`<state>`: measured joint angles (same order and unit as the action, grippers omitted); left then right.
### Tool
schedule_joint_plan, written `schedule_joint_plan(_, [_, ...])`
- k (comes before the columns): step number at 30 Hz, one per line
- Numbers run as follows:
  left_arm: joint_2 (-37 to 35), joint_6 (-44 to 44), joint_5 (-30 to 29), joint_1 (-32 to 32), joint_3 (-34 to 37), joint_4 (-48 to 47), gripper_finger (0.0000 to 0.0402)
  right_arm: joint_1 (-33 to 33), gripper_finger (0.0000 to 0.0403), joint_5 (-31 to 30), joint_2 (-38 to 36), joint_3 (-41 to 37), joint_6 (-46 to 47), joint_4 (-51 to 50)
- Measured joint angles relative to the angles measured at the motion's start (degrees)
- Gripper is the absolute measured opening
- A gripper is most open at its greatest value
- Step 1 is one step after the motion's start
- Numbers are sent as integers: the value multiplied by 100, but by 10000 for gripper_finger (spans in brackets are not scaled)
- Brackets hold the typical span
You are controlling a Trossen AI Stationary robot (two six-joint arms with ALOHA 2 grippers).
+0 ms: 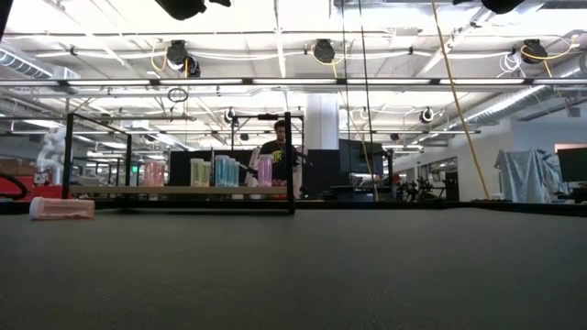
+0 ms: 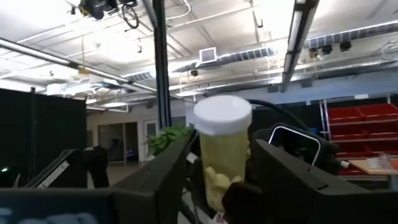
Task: Pick and place medicine bottles onto shelf by color
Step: Put the yellow pill bottle on the shelf aligned with the other yellow pill bottles
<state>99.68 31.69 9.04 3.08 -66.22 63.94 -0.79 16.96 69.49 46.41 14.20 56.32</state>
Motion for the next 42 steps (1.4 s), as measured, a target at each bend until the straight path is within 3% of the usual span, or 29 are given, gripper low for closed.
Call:
schedule_joint_plan(8, [0,258,39,-49,0,2,118,-10,164,115,3,2,-7,-154])
schedule_joint_plan(19, [-20,509,39,-45,0,-218,118,-38,100,137,3,0,15,-171])
schedule_joint_plan(24, [-27,544,71,-66,-2,-300,124,-40,93,135,1,0,11,-173])
schedule_joint_plan(27, [-213,232,539,-158,-2,-865,154,-71,98,20,0,-2,193,-221])
schedule_joint_plan(30, [-642,-263,598,-278,0,-2219,206,-123,101,16,-76,-2,361,-329])
schedule_joint_plan(35, [-1457,-1569,-71,-488,-2,-4602,301,-108,101,304,-226,1,345,-656])
schedule_joint_plan(38, [-1789,-1989,-398,-567,0,-4893,344,-118,102,258,-351,2,153,-1513])
schedule_joint_plan(42, [-2112,-2204,-398,-591,-17,-4397,369,-108,102,217,-332,-5,-395,-2863])
